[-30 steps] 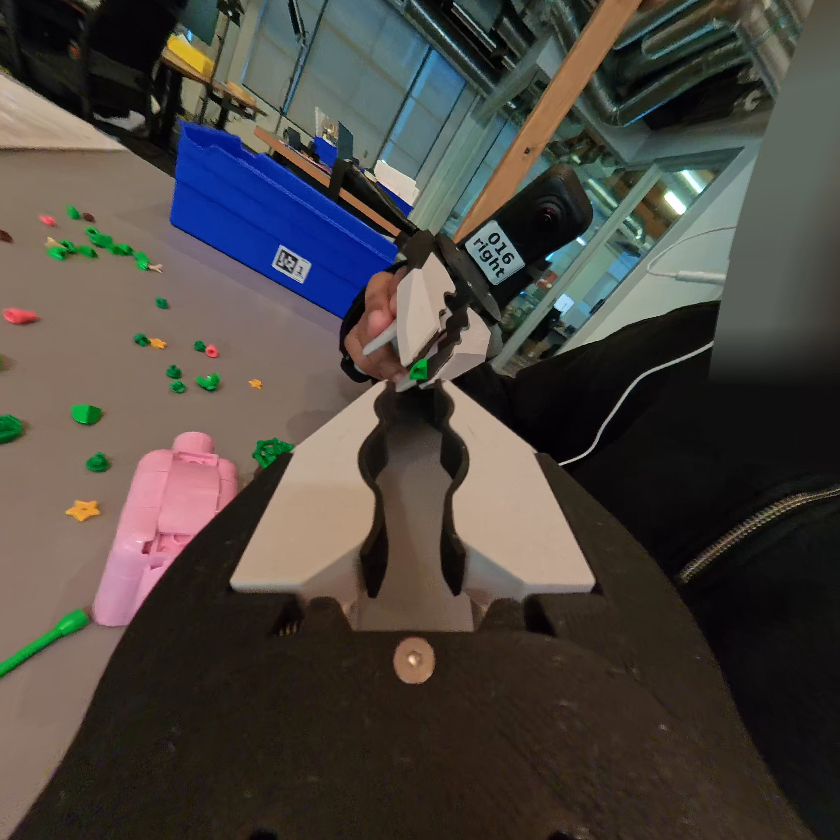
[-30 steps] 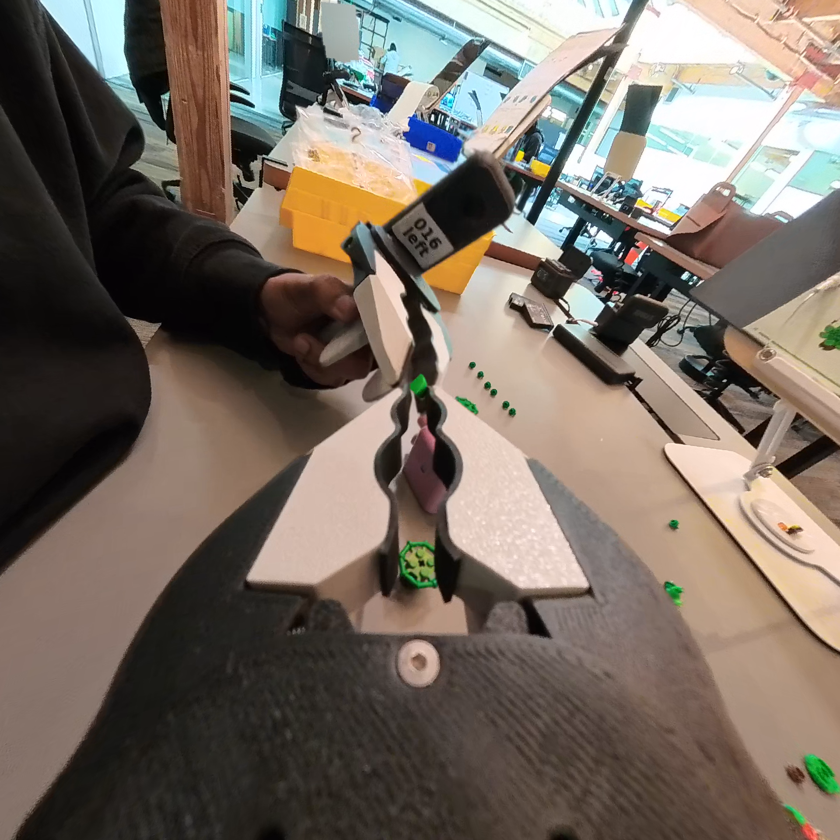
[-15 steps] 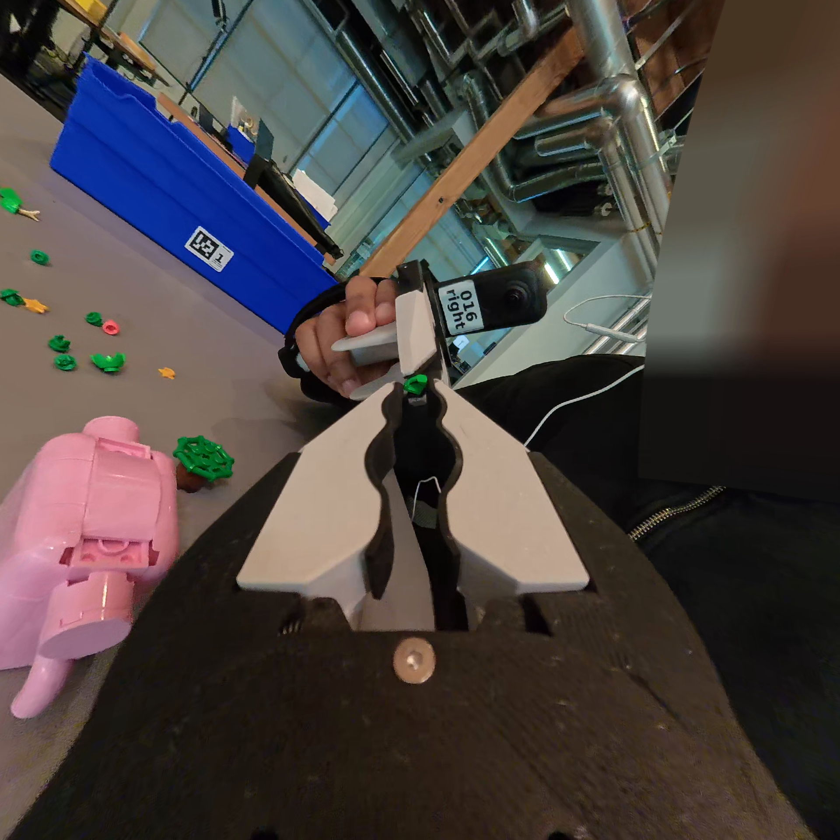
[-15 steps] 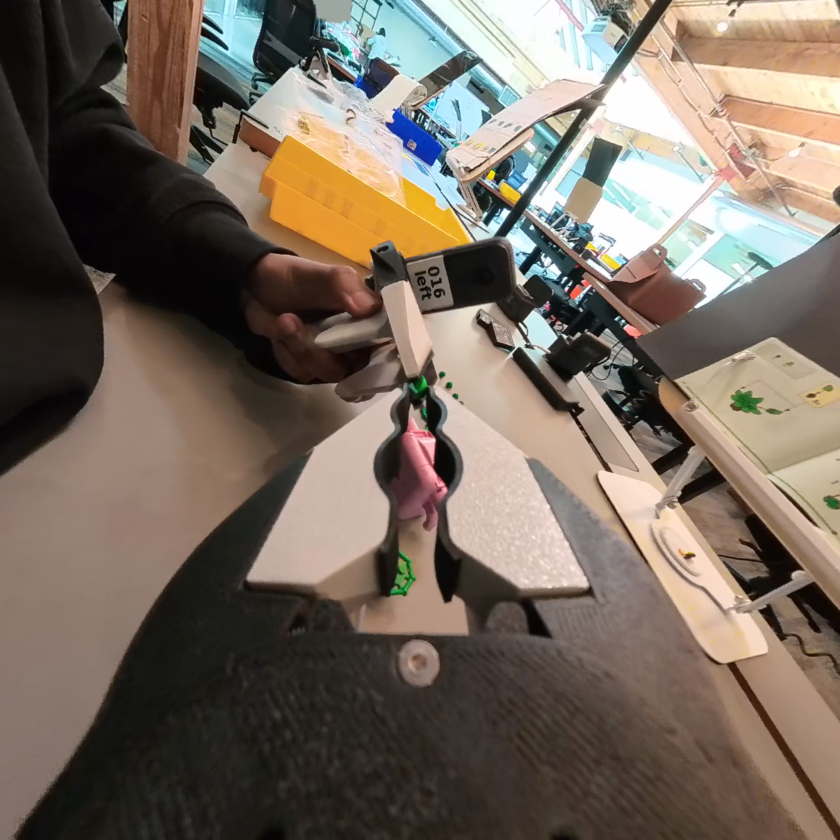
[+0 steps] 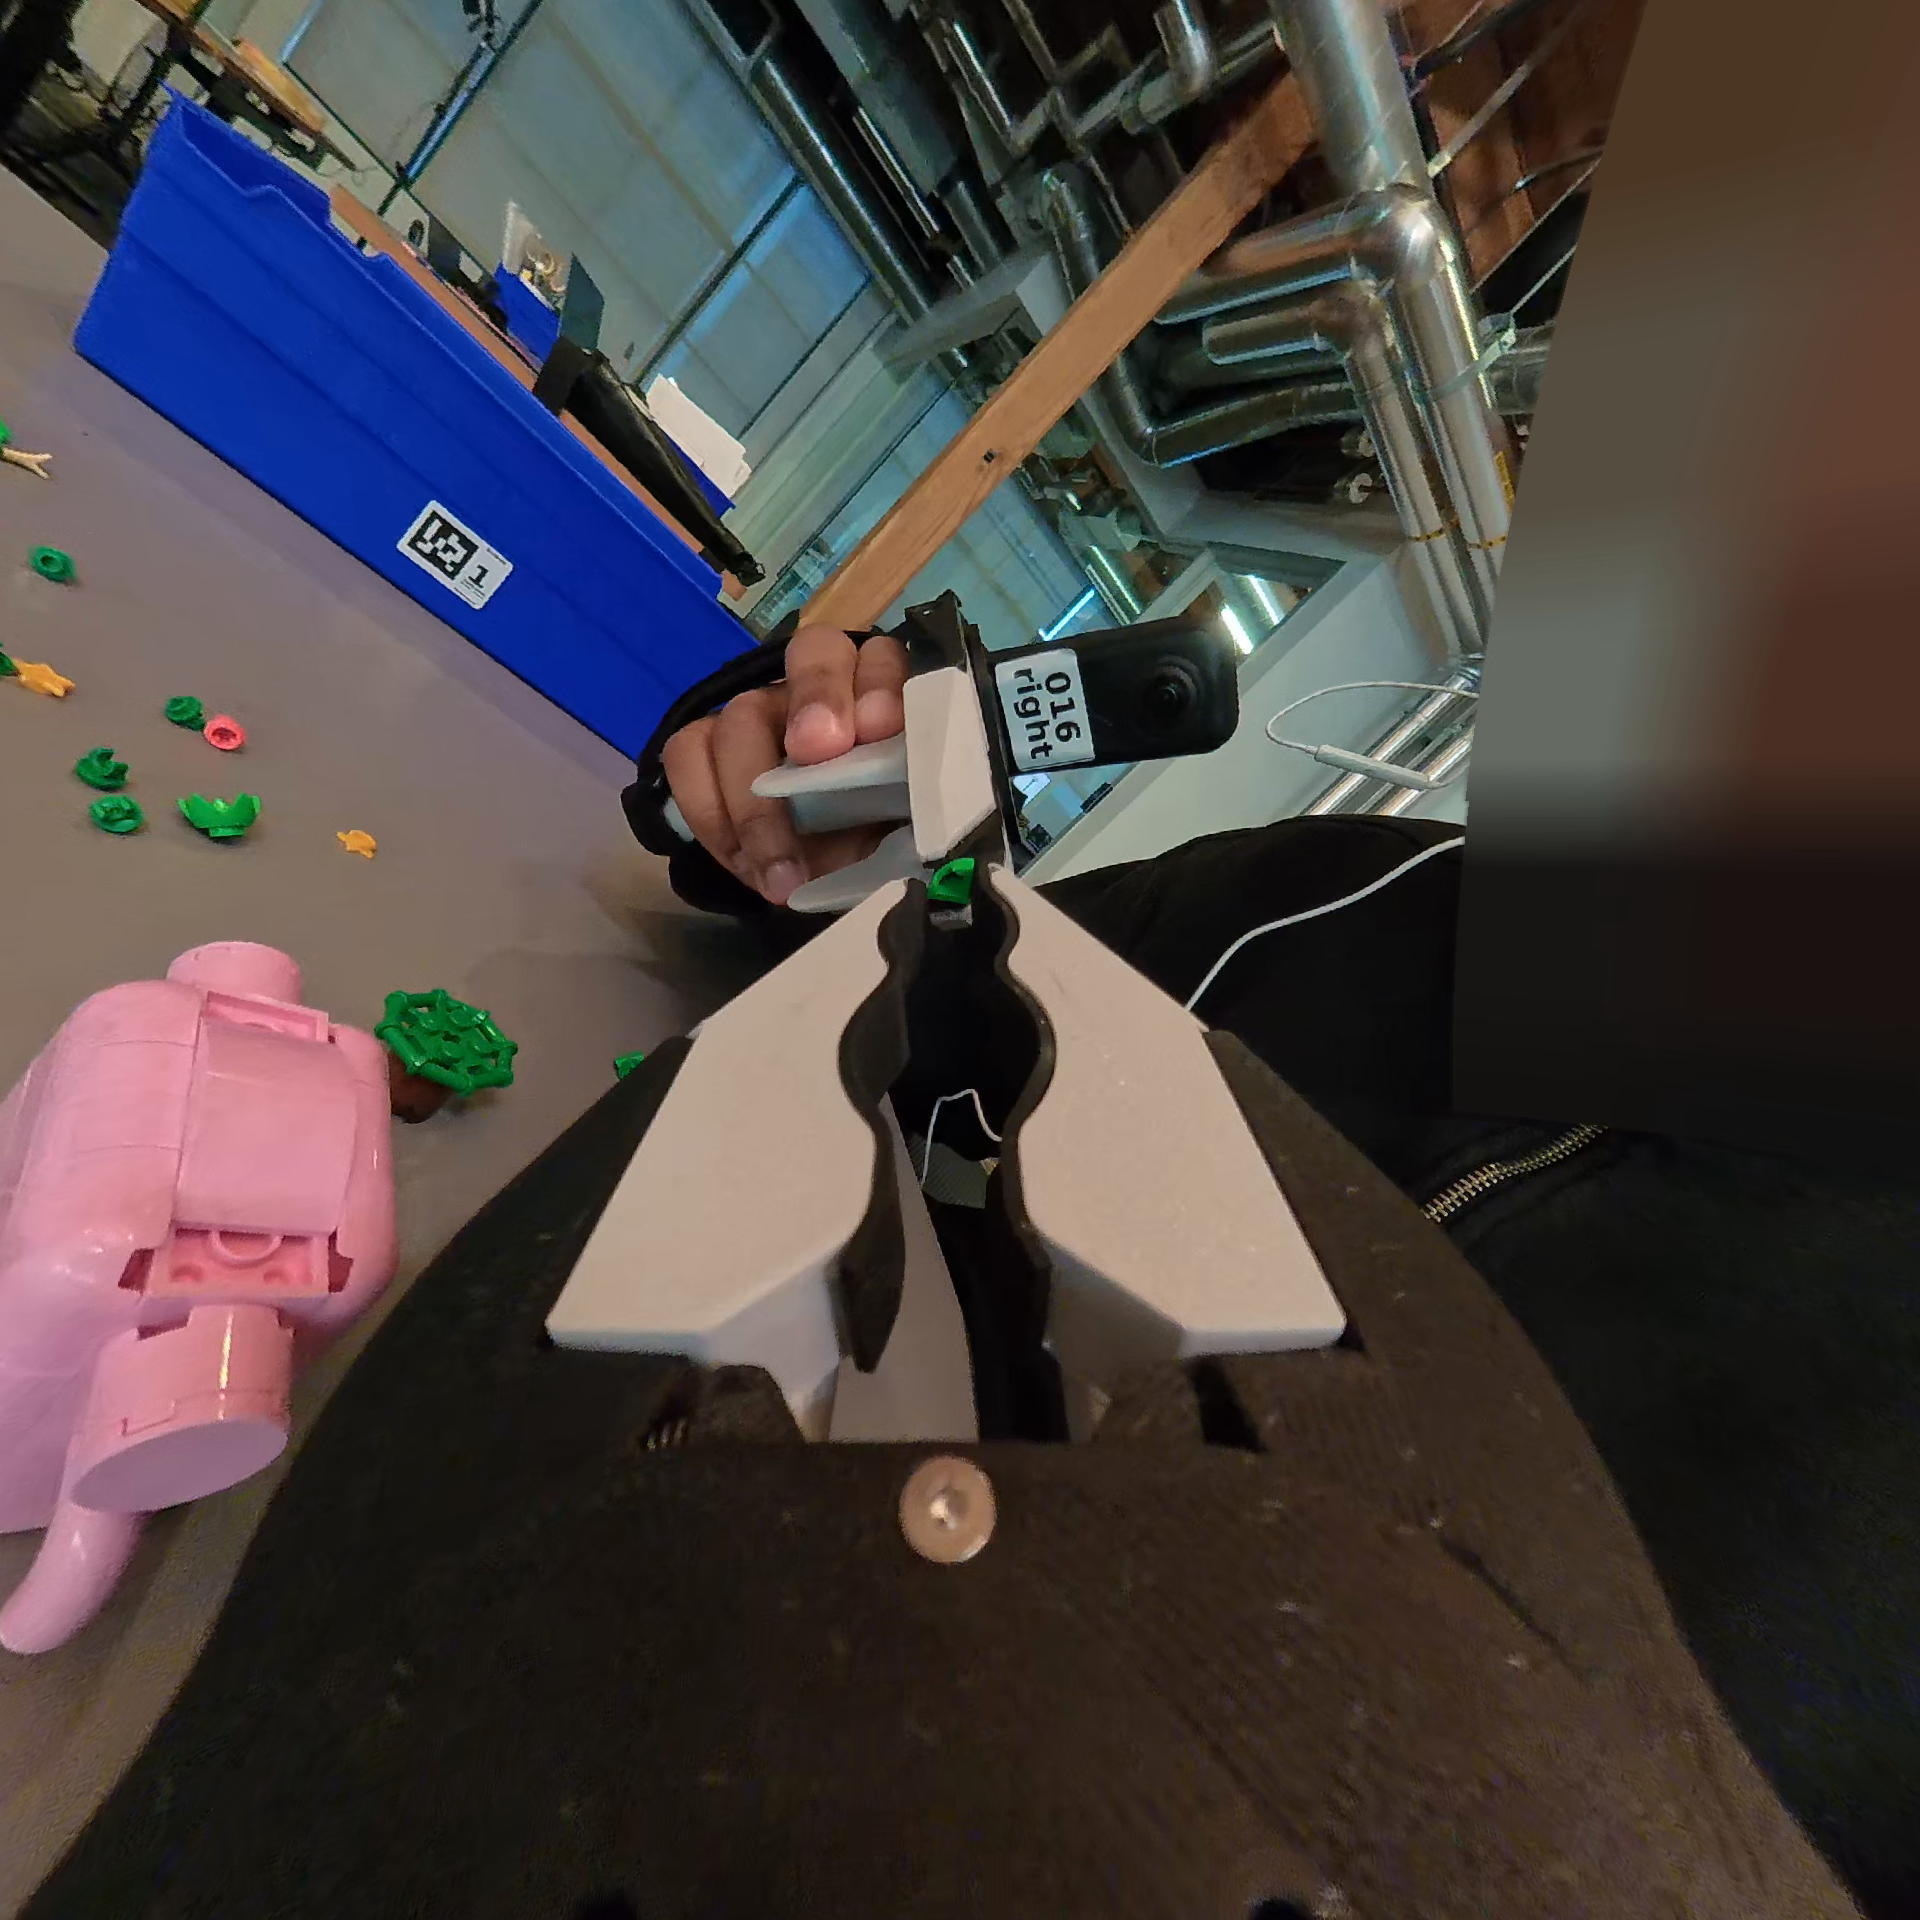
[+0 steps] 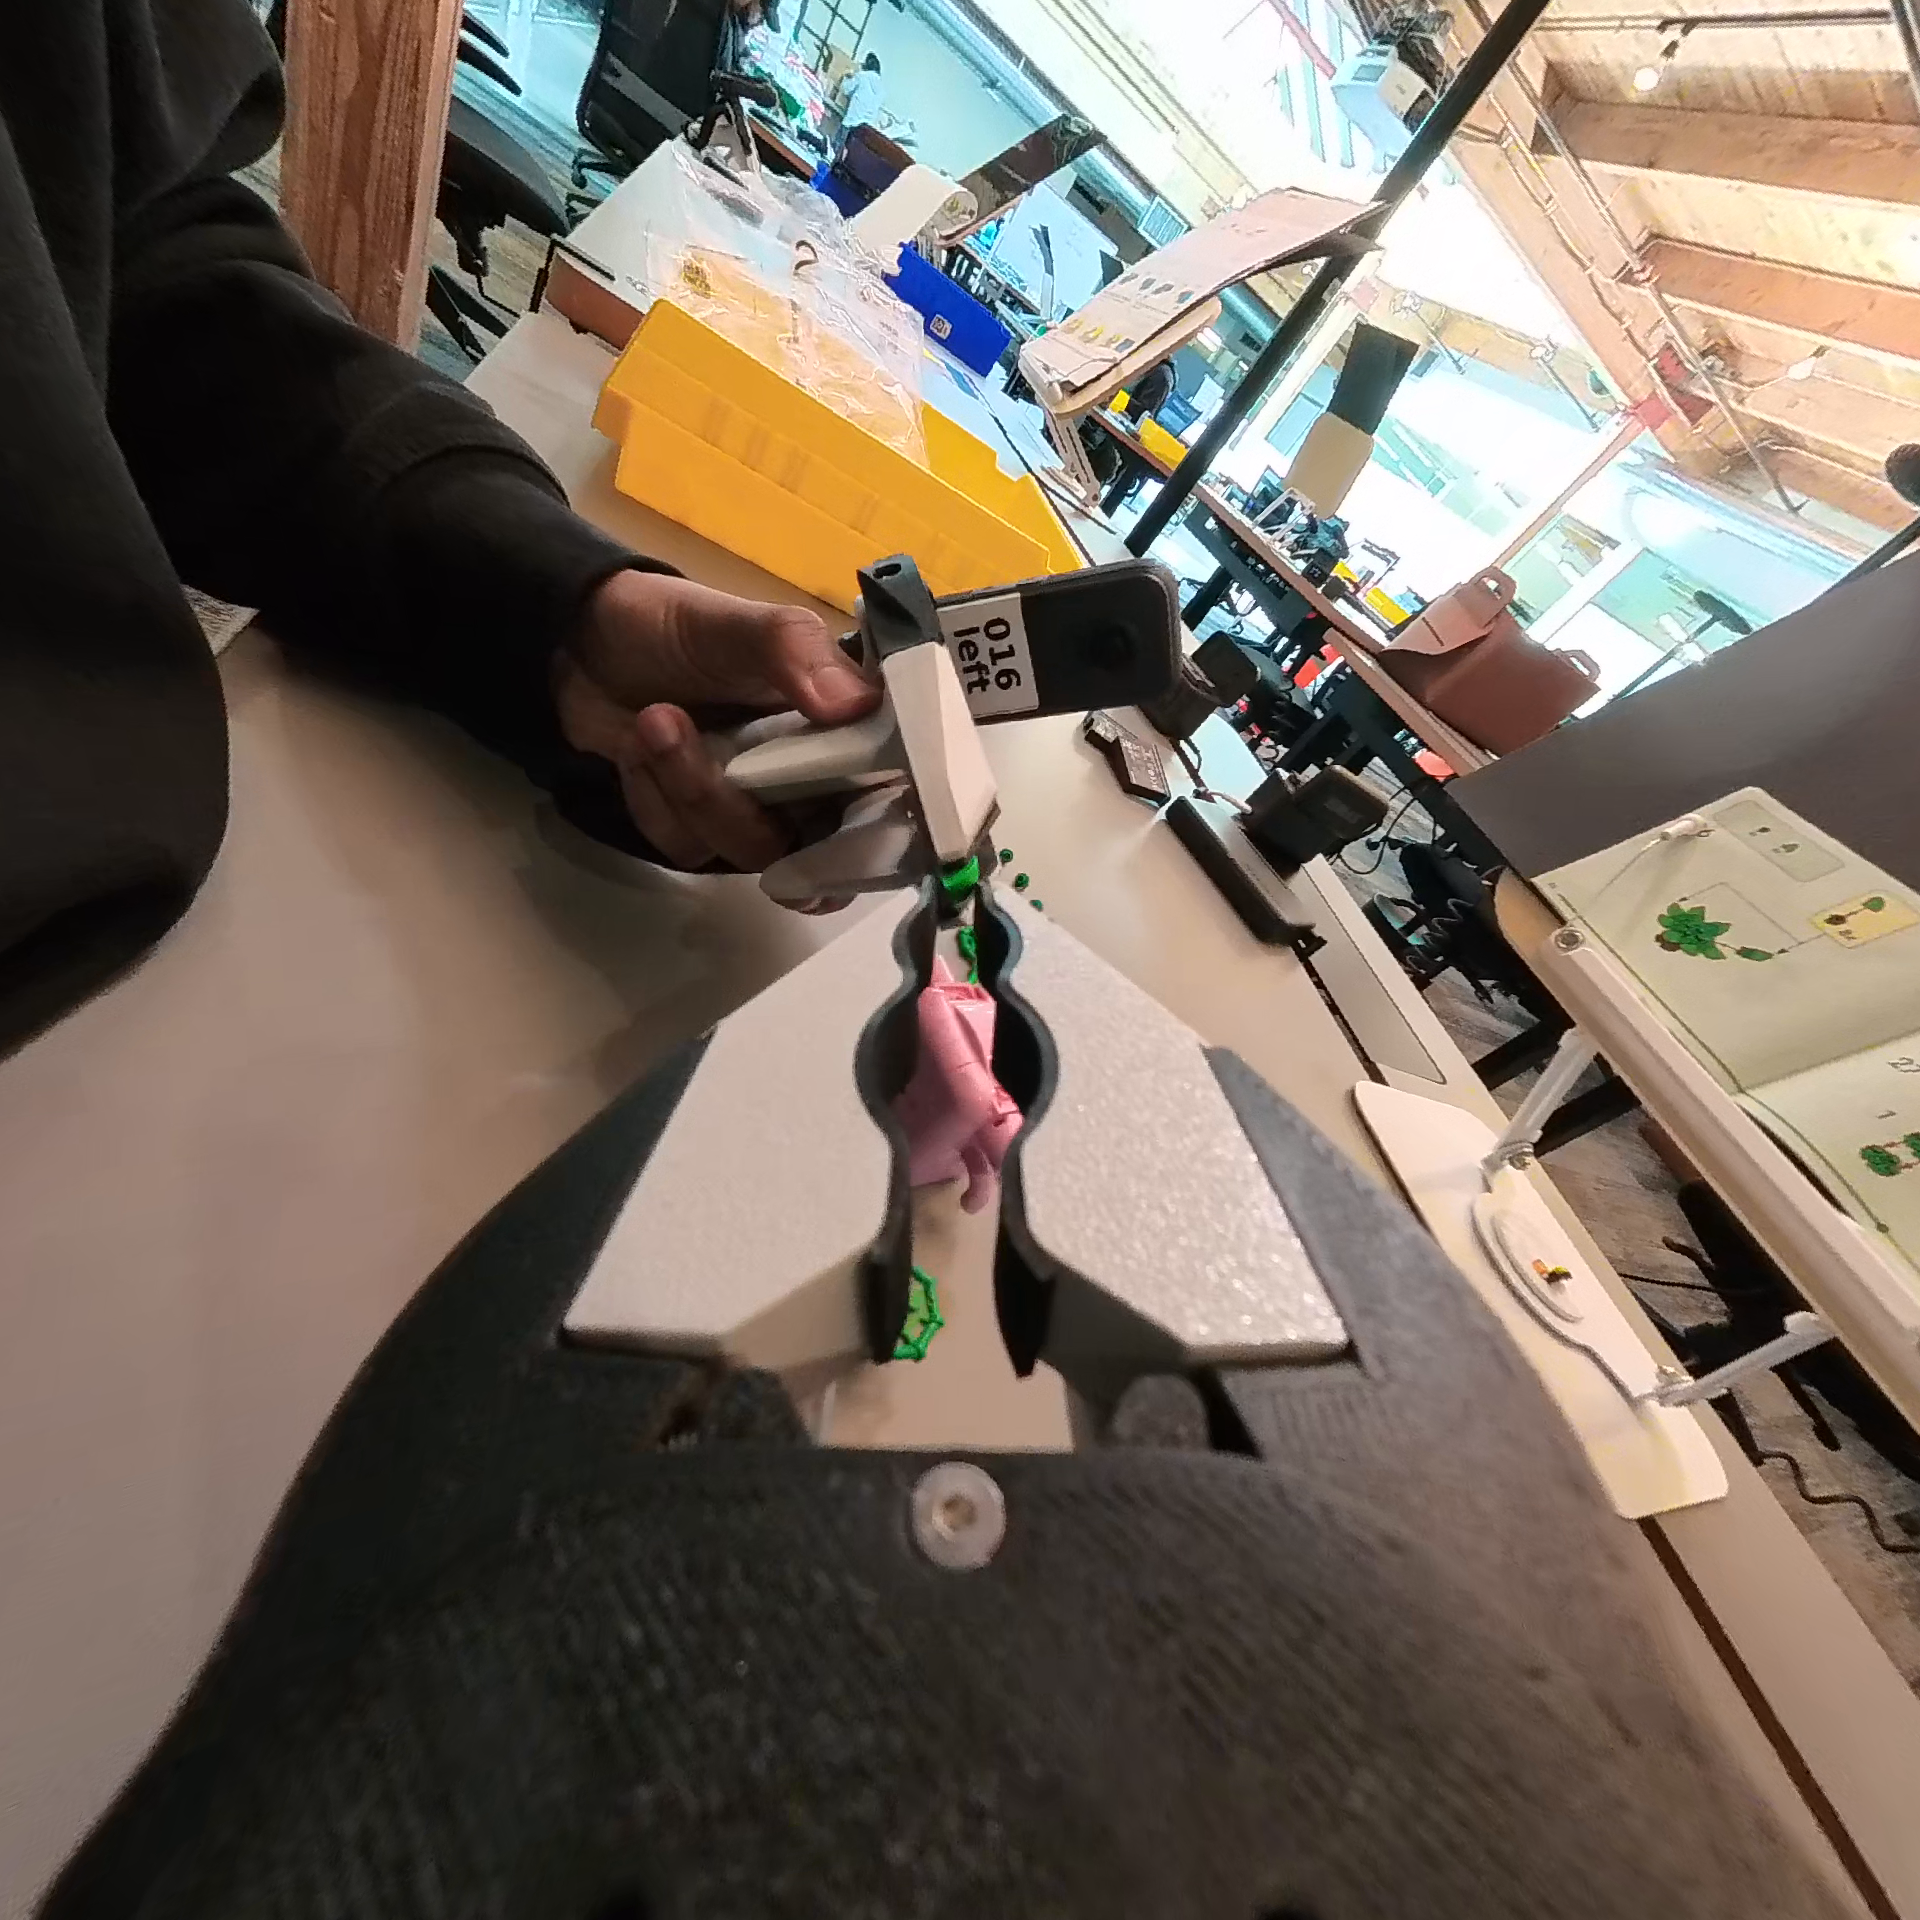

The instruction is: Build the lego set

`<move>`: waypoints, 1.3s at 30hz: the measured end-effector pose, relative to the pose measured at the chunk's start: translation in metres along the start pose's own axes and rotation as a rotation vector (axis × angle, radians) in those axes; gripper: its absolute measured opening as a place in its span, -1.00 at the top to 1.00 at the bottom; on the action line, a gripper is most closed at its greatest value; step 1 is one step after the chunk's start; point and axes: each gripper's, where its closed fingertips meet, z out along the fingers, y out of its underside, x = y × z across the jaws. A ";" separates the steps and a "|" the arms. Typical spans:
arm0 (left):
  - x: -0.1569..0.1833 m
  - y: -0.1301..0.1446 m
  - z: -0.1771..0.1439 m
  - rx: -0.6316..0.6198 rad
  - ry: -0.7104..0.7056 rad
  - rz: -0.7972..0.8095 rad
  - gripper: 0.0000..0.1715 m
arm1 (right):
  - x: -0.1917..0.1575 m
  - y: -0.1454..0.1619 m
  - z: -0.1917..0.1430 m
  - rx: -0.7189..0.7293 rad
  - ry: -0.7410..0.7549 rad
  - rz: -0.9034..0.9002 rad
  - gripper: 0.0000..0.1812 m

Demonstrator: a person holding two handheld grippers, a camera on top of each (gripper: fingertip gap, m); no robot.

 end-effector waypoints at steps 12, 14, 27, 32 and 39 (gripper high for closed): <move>0.001 0.003 0.000 -0.034 -0.007 0.019 0.96 | -0.001 -0.004 -0.003 0.040 -0.059 0.106 0.92; 0.001 0.004 0.000 -0.041 -0.004 0.016 0.96 | -0.002 -0.004 -0.003 0.042 -0.069 0.113 0.93; 0.002 0.007 0.001 -0.053 0.007 0.006 0.96 | -0.005 -0.005 -0.002 0.048 -0.102 0.143 0.94; 0.003 0.006 0.002 -0.052 0.010 0.009 0.96 | -0.005 -0.006 -0.003 0.055 -0.110 0.159 0.94; 0.004 0.004 0.003 -0.033 0.014 0.012 0.93 | -0.004 -0.007 -0.003 0.050 -0.147 0.245 0.95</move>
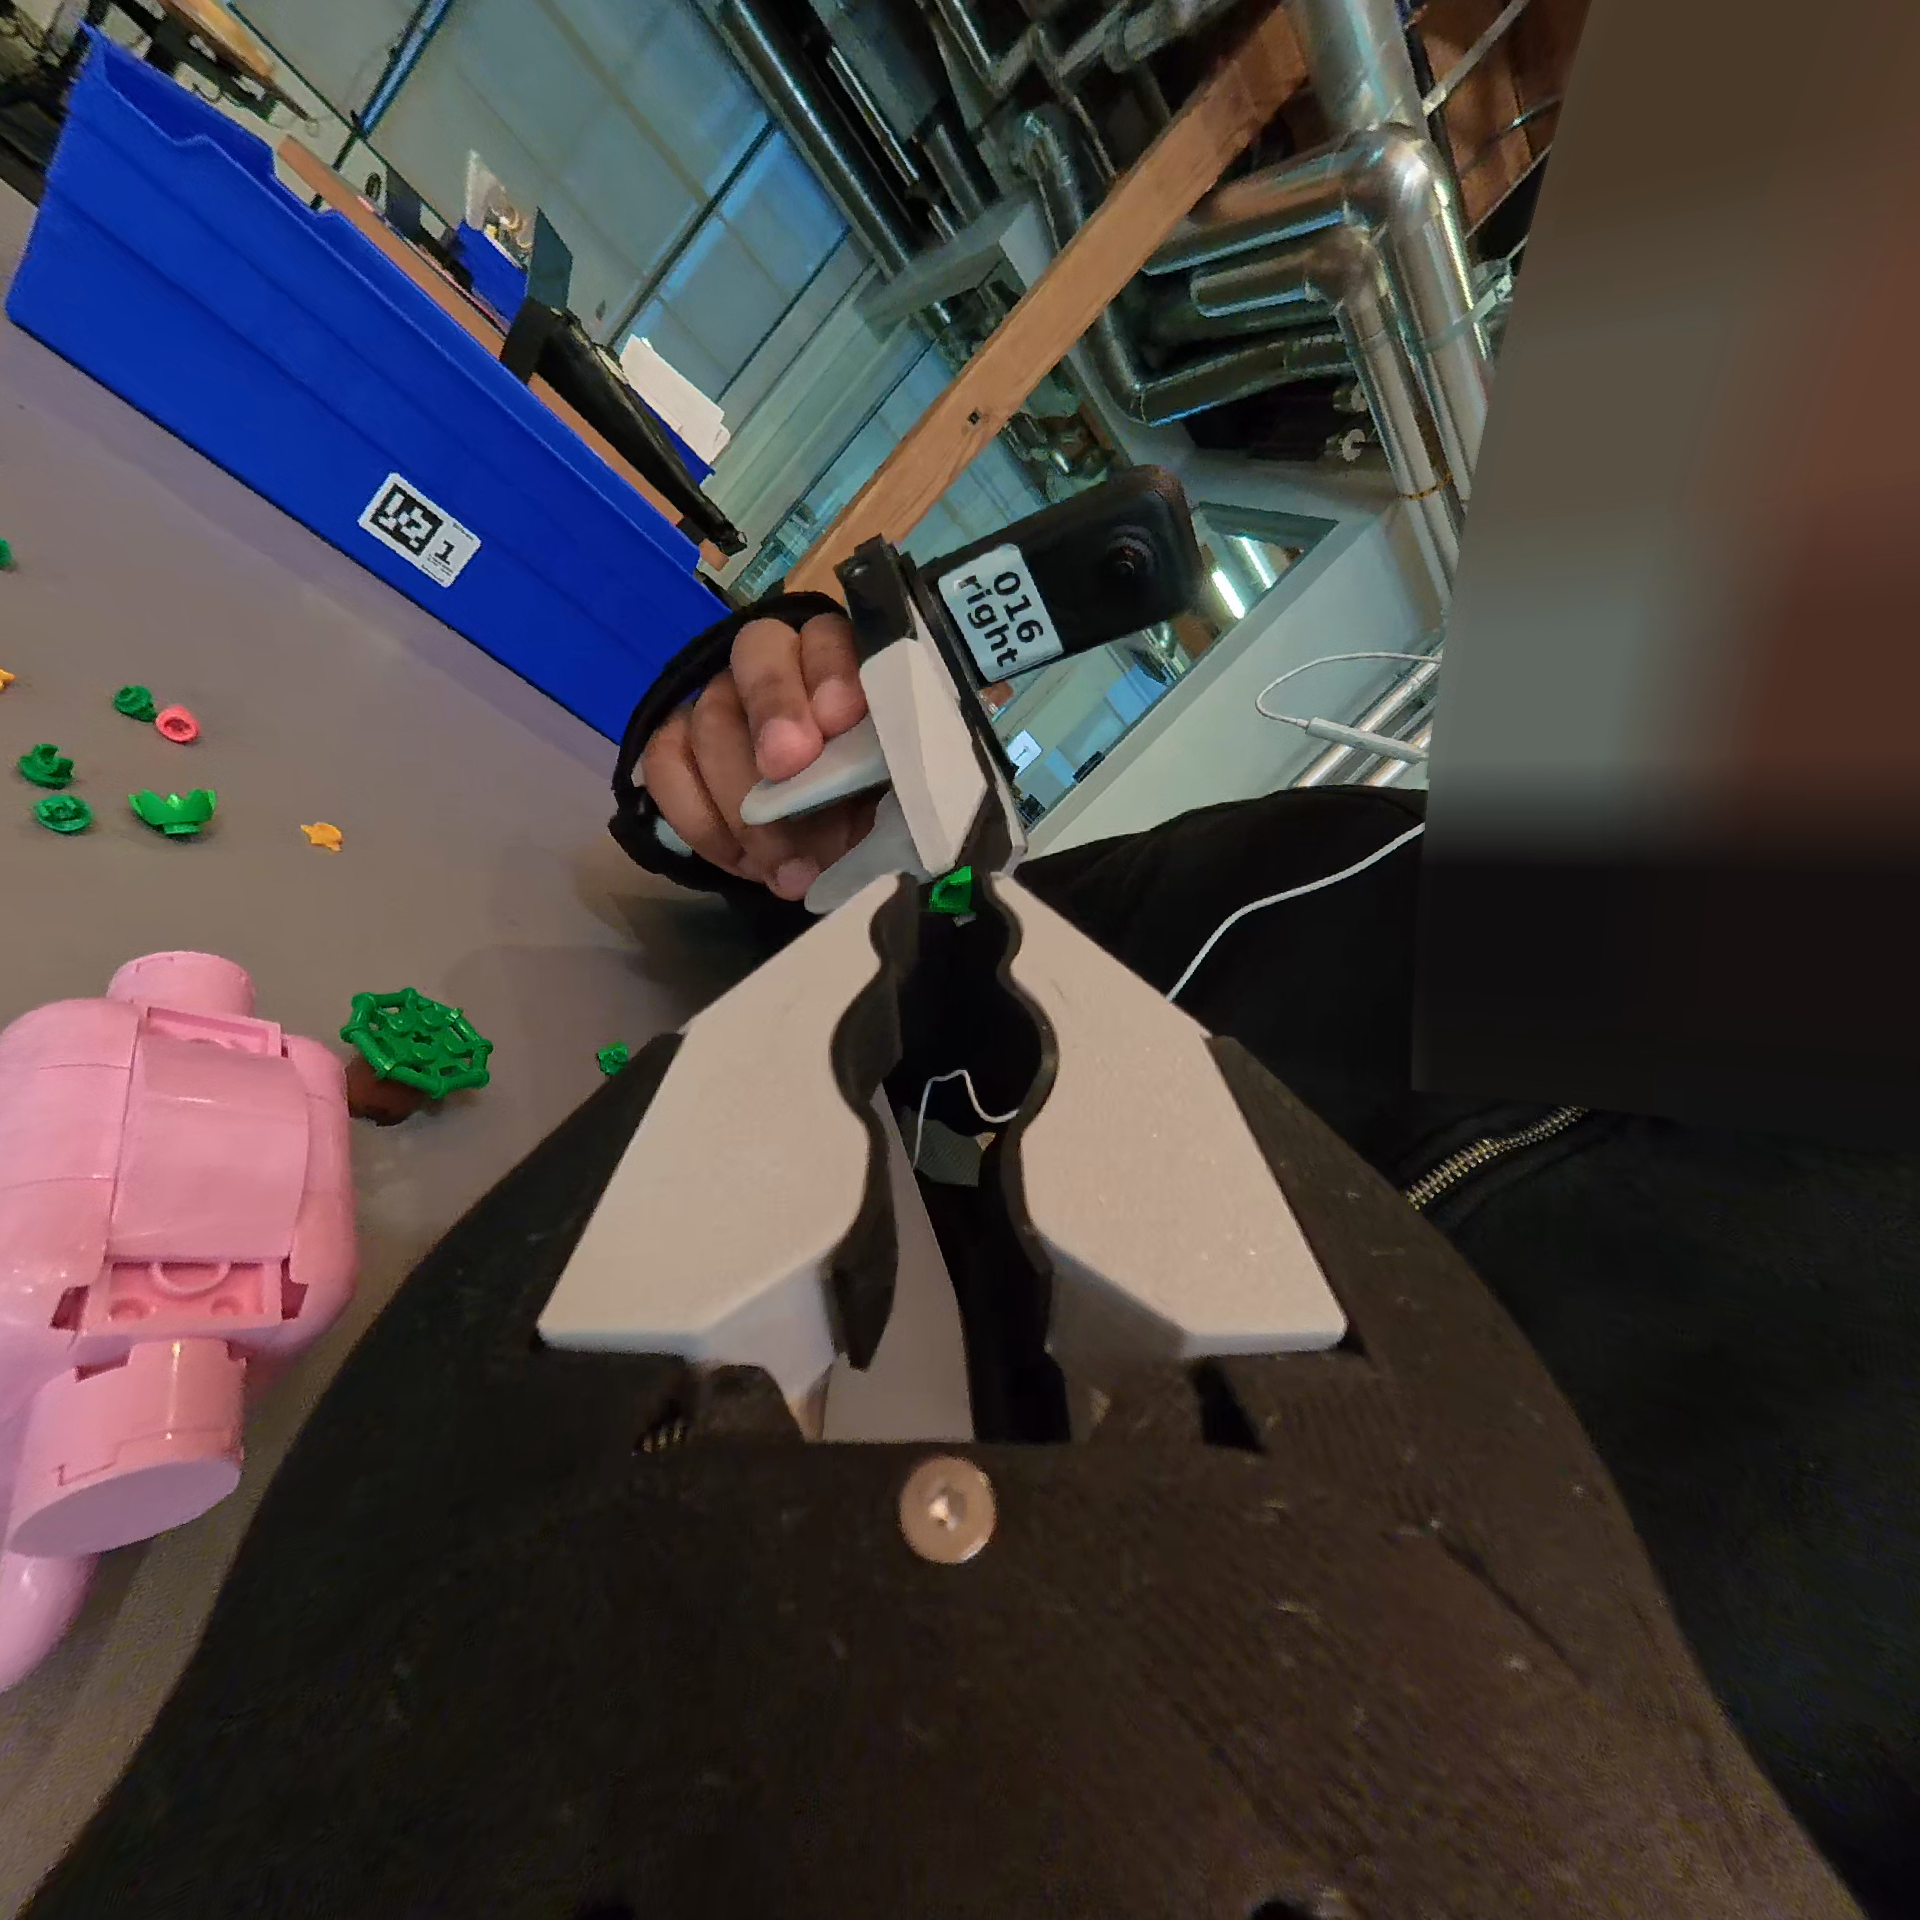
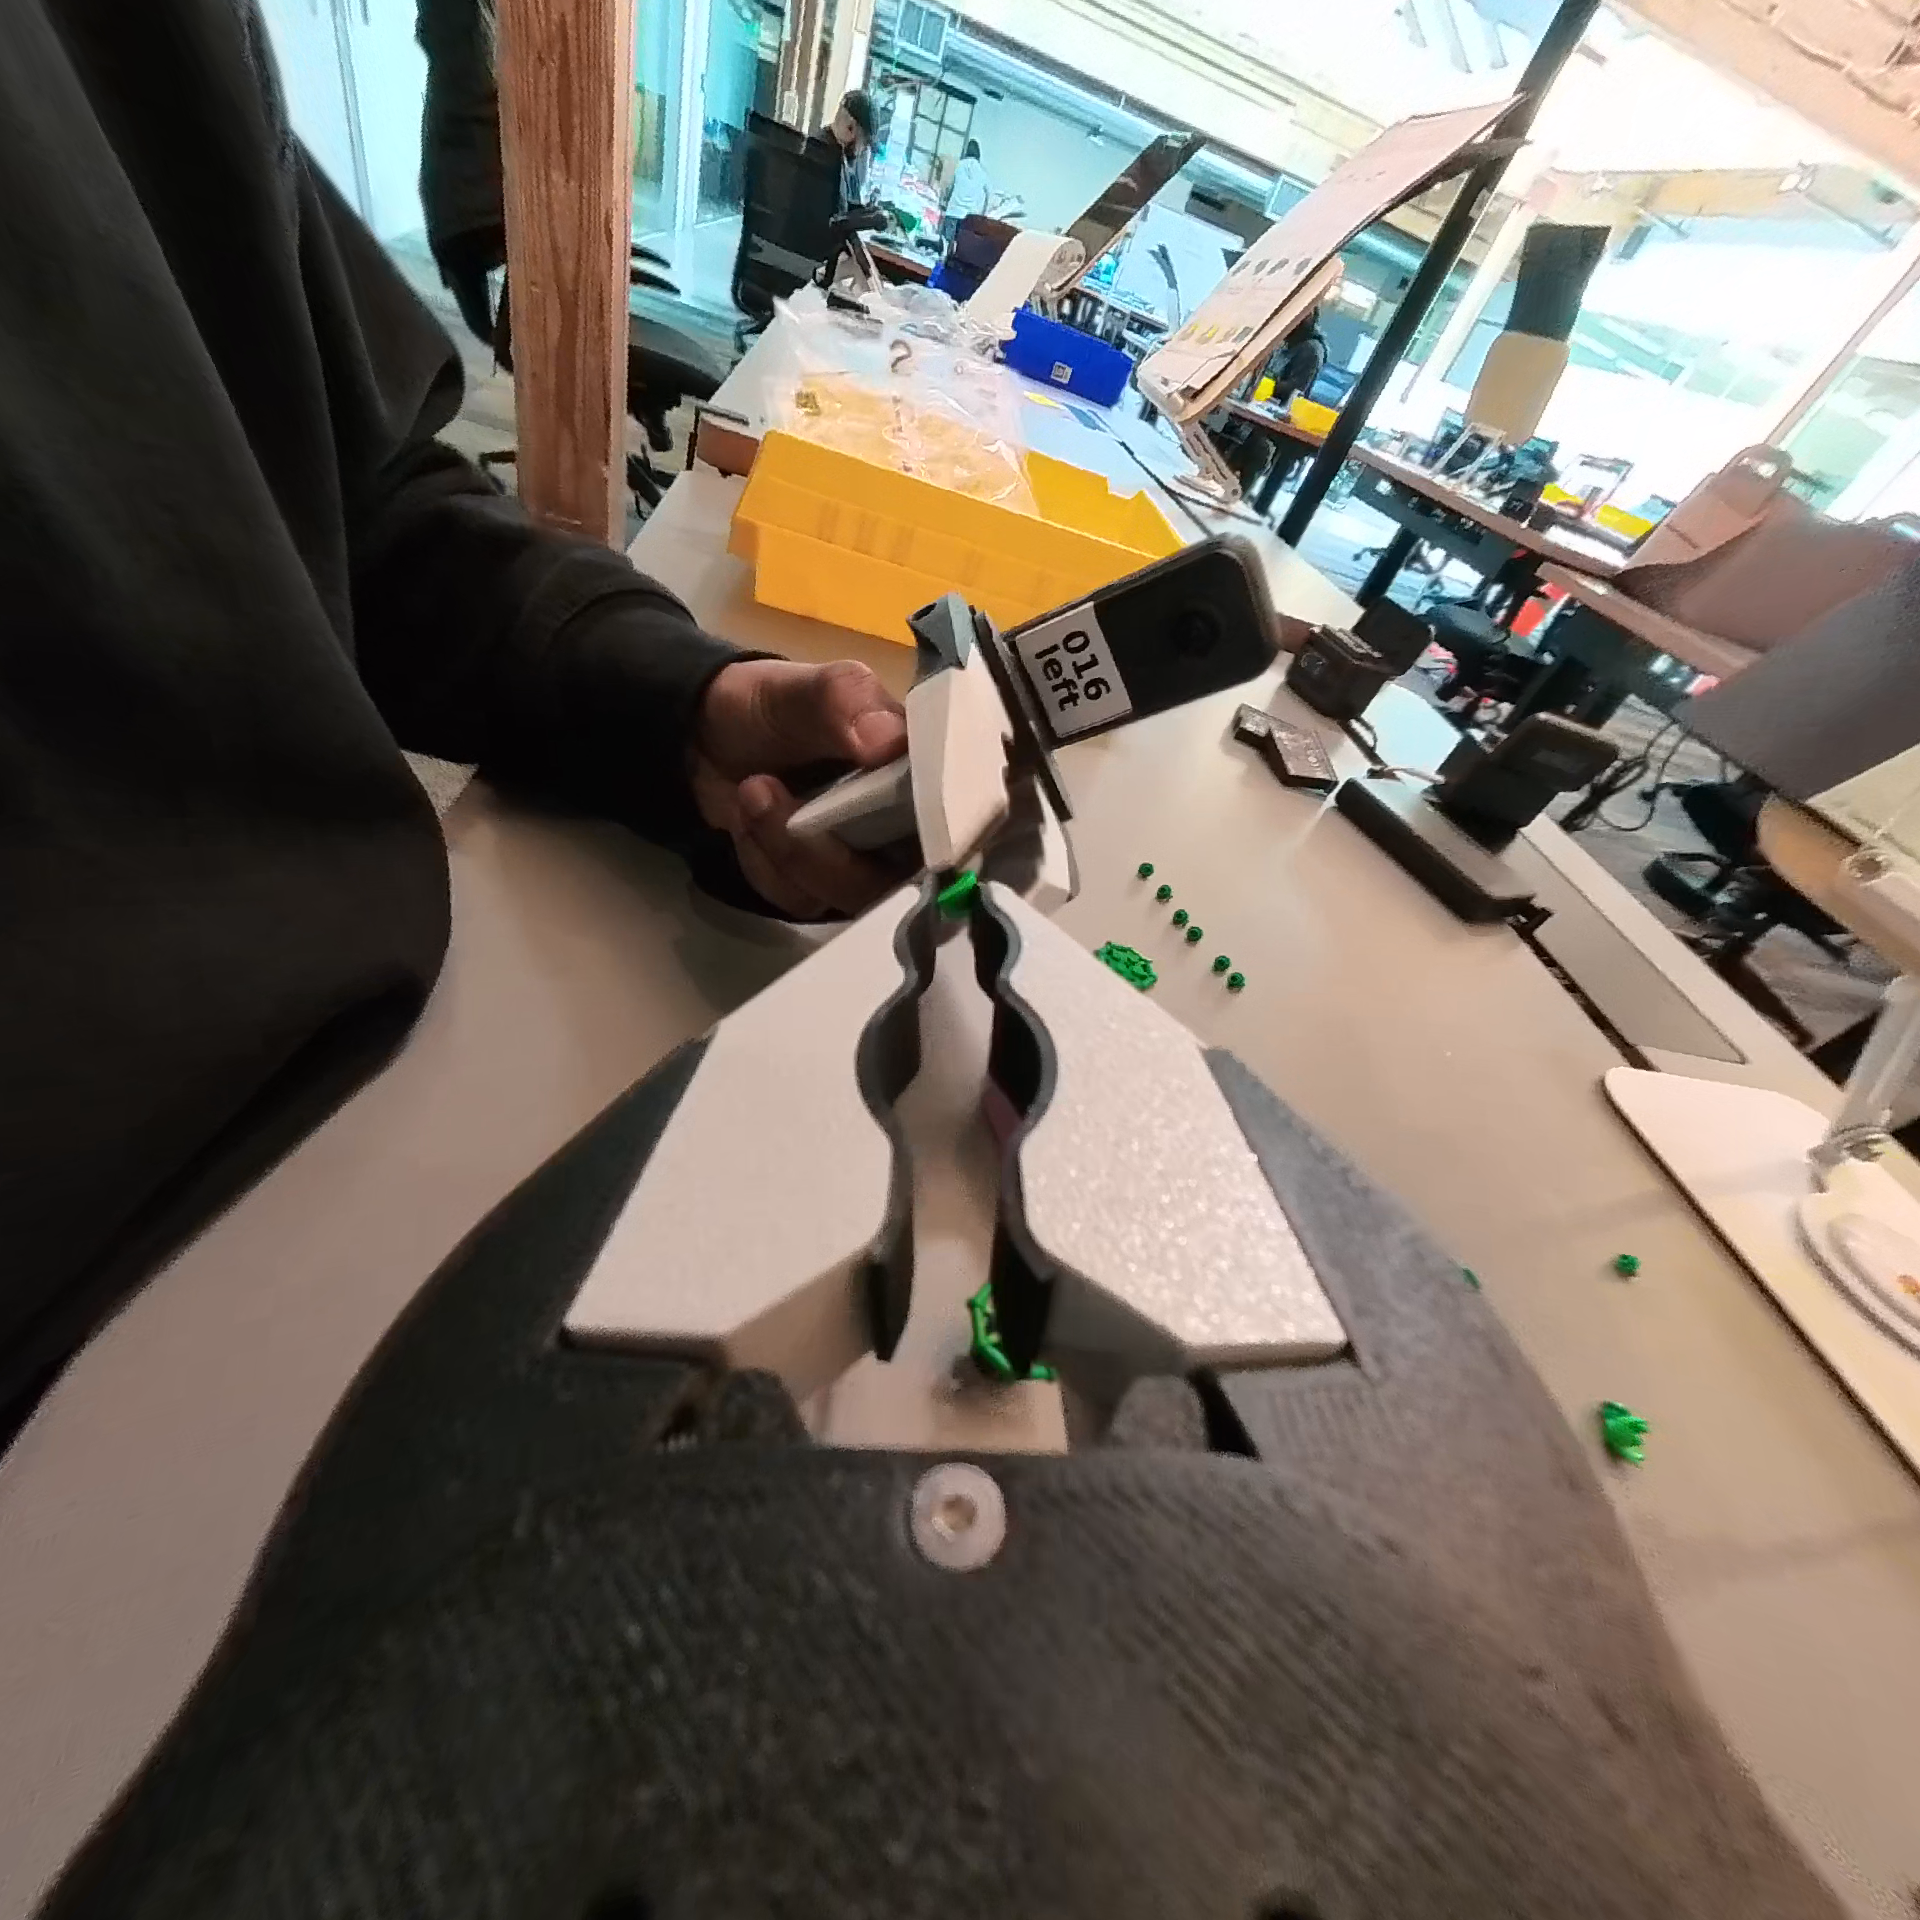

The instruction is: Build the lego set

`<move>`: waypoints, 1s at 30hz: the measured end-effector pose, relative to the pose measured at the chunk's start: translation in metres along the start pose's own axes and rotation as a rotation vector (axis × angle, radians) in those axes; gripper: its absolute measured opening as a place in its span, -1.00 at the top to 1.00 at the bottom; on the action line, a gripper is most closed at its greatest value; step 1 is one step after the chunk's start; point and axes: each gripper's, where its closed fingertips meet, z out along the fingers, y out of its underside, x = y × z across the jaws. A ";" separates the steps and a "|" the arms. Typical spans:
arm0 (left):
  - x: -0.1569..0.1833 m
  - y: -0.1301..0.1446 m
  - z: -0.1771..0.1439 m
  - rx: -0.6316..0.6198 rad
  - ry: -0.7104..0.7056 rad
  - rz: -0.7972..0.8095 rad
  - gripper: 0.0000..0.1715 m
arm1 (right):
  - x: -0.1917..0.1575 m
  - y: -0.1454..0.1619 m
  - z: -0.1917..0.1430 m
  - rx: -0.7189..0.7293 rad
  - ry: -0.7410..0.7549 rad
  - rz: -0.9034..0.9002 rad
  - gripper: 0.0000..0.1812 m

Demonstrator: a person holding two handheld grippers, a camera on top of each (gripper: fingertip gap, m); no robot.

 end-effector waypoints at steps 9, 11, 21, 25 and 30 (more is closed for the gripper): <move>0.002 -0.013 -0.007 0.050 -0.061 0.115 0.70 | 0.037 -0.015 -0.024 0.203 0.006 0.384 0.96; 0.001 -0.010 -0.005 0.030 -0.089 0.155 0.70 | 0.045 -0.015 -0.031 0.259 -0.015 0.482 0.96; -0.003 -0.002 0.000 -0.039 -0.181 0.291 0.73 | 0.065 -0.013 -0.046 0.441 -0.124 0.829 0.97; -0.002 -0.005 -0.001 -0.025 -0.181 0.302 0.73 | 0.067 -0.010 -0.046 0.451 -0.137 0.876 0.98; 0.000 -0.009 -0.003 -0.009 -0.191 0.331 0.74 | 0.070 -0.010 -0.048 0.441 -0.115 0.860 0.97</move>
